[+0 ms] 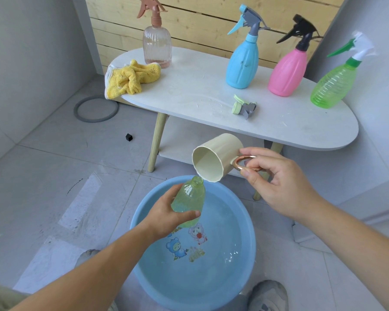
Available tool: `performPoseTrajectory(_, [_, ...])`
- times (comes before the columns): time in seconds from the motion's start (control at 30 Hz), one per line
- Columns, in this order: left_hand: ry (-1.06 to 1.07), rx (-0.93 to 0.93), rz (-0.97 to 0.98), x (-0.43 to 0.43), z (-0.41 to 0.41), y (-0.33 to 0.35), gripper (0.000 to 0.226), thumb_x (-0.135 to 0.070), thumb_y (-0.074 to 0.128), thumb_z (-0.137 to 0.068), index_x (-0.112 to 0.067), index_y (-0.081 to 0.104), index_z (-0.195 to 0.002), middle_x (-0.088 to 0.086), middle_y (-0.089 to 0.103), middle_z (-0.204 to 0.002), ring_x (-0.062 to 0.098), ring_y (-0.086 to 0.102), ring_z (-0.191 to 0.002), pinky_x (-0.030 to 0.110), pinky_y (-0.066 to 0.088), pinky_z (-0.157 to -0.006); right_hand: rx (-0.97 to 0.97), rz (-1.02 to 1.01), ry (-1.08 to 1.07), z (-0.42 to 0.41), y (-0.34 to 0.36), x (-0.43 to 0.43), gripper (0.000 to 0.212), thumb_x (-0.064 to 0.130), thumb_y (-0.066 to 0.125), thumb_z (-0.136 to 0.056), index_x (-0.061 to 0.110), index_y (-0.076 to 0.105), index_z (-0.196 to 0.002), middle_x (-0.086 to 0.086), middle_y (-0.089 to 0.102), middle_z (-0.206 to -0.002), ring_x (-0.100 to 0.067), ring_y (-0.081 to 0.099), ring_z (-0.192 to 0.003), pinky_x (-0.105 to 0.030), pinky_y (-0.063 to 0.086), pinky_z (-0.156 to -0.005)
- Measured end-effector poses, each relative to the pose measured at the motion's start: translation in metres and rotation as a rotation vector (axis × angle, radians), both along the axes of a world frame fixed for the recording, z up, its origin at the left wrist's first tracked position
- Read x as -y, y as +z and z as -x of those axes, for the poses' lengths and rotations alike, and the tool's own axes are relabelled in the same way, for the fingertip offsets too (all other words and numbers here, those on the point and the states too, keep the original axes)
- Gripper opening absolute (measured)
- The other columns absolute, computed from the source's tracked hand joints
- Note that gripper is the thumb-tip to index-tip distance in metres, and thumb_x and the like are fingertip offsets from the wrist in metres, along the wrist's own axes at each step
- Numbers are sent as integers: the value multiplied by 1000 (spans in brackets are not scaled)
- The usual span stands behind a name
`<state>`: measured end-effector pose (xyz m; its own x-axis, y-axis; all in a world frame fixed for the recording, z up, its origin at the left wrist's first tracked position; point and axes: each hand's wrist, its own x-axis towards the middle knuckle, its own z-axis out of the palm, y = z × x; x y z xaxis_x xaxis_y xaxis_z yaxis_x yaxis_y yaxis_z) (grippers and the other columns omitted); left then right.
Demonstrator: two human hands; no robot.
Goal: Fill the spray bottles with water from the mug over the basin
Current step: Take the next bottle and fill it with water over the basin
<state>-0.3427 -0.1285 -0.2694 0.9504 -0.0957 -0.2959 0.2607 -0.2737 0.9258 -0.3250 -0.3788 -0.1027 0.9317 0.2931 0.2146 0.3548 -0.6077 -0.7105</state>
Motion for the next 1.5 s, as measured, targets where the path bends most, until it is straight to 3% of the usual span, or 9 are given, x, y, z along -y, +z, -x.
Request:
performPoseTrajectory(0.5, [-8, 0, 2, 0, -1, -2, 90, -61, 88, -58, -48, 50, -139, -19, 62, -131, 3, 55, -125, 40, 51, -105, 22, 36, 11, 0, -1, 0, 10, 23, 65, -89, 18, 72, -83, 15, 58, -130, 2, 62, -102, -32, 53, -73])
performPoseTrajectory(0.73, [-11, -10, -5, -1, -1, -5, 94, -65, 88, -57, -47, 49, -140, -17, 62, -133, 6, 54, -128, 43, 49, -108, 65, 45, 35, 0, -4, 1, 13, 25, 65, -91, 18, 68, -80, 17, 56, -132, 1, 60, -108, -49, 55, -69])
performPoseTrajectory(0.8, [-13, -11, -9, -1, 0, -5, 95, -65, 88, -57, -46, 49, -141, -18, 61, -134, 5, 53, -129, 43, 48, -110, 89, 51, 41, 0, -5, 2, 15, 28, 64, -90, 19, 67, -79, 17, 55, -134, -1, 59, -112, -44, 56, -66])
performPoseTrajectory(0.9, [-14, -20, -14, -1, 0, -6, 97, -66, 88, -56, -46, 48, -142, -18, 60, -135, 5, 51, -131, 43, 47, -111, 141, 102, 59, -2, -6, 2, 14, 27, 66, -89, 16, 67, -80, 13, 56, -135, -8, 58, -116, -10, 44, -65])
performPoseTrajectory(0.93, [-19, -22, -15, -1, 0, -6, 97, -66, 88, -56, -46, 47, -142, -18, 60, -135, 5, 51, -131, 43, 47, -110, 154, 124, 66, -2, -7, 2, 12, 24, 67, -89, 15, 67, -80, 11, 56, -136, -9, 57, -117, -5, 39, -70])
performPoseTrajectory(1.1, [-21, -36, -13, -1, 0, -5, 101, -67, 88, -55, -46, 46, -144, -16, 58, -138, 7, 53, -130, 36, 53, -102, 239, 161, 103, -3, -10, 4, 16, 25, 63, -88, 12, 66, -79, 6, 56, -137, -12, 56, -117, -33, 49, -95])
performPoseTrajectory(1.23, [-21, -31, -21, -1, 0, -5, 100, -68, 88, -55, -46, 46, -143, -18, 58, -138, 6, 49, -134, 42, 44, -113, 311, 187, 139, -4, -7, 7, 25, 31, 58, -89, 9, 66, -79, 2, 56, -138, -16, 56, -116, -38, 47, -97])
performPoseTrajectory(1.4, [-26, -24, -7, 1, 1, 0, 98, -68, 89, -54, -47, 49, -141, -19, 60, -136, 5, 51, -132, 42, 46, -112, 203, 153, 47, -5, -8, 13, 13, 23, 63, -90, 16, 64, -79, 9, 55, -138, -5, 56, -117, -28, 50, -87])
performPoseTrajectory(1.5, [-21, -5, 21, 4, 1, 7, 89, -60, 91, -58, -47, 52, -138, -20, 62, -132, 2, 54, -128, 42, 47, -110, 8, -7, -108, -9, -4, 14, 13, 19, 62, -94, 16, 65, -81, 9, 62, -126, 5, 61, -100, -15, 47, -79])
